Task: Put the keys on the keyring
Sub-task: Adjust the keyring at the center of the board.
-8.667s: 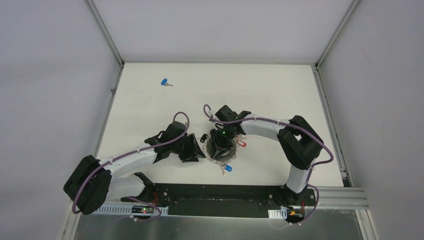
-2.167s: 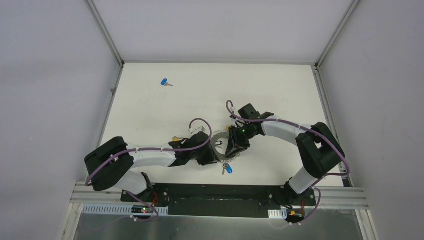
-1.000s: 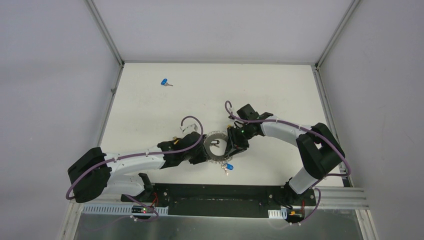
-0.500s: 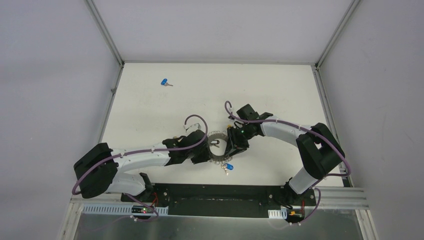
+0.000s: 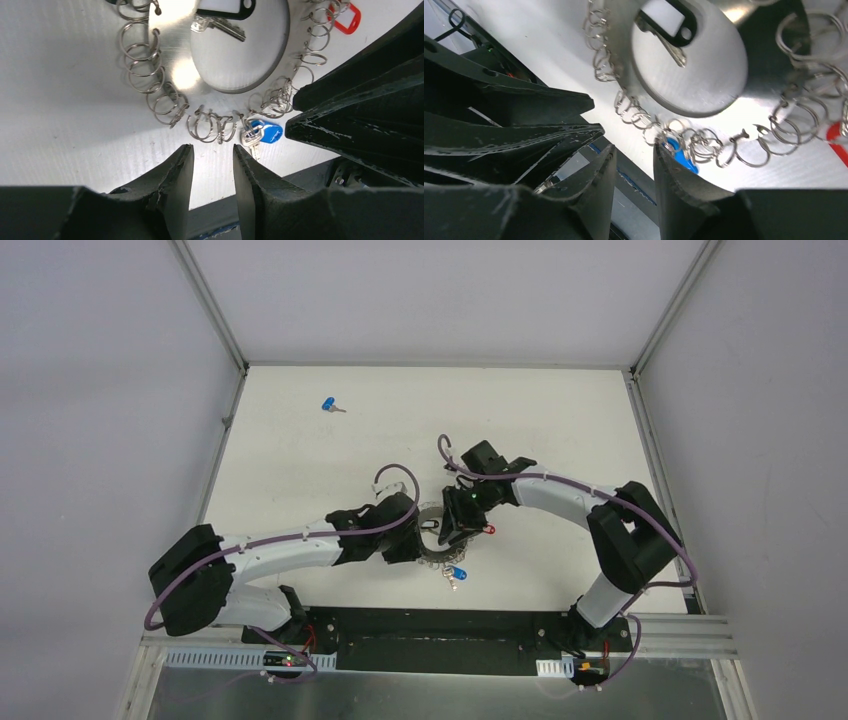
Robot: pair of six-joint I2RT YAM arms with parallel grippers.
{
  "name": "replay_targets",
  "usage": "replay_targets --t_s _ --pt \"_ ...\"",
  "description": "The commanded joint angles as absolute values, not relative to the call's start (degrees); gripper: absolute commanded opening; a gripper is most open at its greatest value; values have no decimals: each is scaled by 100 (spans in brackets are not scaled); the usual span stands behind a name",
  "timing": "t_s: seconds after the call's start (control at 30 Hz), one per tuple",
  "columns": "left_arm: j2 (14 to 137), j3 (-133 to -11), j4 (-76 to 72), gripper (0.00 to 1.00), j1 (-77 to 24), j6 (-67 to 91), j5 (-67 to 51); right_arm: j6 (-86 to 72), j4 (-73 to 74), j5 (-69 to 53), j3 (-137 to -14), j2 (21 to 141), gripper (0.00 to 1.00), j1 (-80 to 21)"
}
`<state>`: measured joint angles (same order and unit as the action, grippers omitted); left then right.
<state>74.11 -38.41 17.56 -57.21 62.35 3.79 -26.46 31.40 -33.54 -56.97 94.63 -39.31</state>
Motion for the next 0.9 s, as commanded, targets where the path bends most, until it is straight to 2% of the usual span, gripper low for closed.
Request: replay_targets --t_s 0.0,0.23,0.6,0.87 --pt "7117 -3967 2060 36 -5459 5951 131 -2652 3234 -3210 -6183 9621 36 -4103" --pt "6738 -3612 2133 36 -4990 5885 -377 -2453 3728 -2580 -6536 9743 33 -4447" --pt "5714 -2963 2353 36 -4759 6227 -264 -1832 4697 -1039 -7050 9881 30 -5397" --pt "5640 -2942 2456 36 -4753 6190 -305 -1788 4969 -550 -7398 10182 30 -5811"
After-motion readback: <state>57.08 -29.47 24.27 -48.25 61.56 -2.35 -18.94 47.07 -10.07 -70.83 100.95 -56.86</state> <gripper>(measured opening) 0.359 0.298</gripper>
